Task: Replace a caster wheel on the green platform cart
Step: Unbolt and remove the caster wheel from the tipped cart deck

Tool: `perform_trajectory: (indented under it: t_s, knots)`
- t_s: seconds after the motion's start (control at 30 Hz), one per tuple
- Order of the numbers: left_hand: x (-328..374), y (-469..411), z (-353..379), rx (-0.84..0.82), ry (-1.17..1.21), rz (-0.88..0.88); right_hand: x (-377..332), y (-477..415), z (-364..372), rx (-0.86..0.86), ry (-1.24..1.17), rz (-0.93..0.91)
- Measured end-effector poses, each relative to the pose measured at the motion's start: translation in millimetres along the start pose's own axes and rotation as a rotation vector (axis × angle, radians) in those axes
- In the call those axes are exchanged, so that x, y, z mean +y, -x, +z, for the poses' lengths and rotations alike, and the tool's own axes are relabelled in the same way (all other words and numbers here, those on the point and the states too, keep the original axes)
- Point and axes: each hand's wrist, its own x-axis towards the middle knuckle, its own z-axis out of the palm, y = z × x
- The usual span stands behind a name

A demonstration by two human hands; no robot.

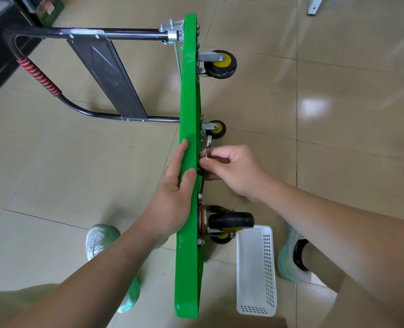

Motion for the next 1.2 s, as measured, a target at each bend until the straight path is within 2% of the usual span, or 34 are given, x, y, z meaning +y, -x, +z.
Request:
perform_trajectory:
  t_s: [0.37, 0.6, 0.93, 1.2]
  knots:
    - [3, 2, 1, 0.002, 0.007, -0.017, -14, 0, -8, 0.083, 0.051, -0.123]
    - [2, 0, 0, -0.011, -0.016, -0.014, -4, -22, -17, 0.121, -0.038, 0.071]
    - [0, 0, -1, -0.014, -0.022, -0.009, 16, -45, -15, 0.035, -0.058, 0.205]
    - [-5, -3, 0, -0.019, -0.028, -0.030, 33, -54, -14, 0.033, -0.134, 0.357]
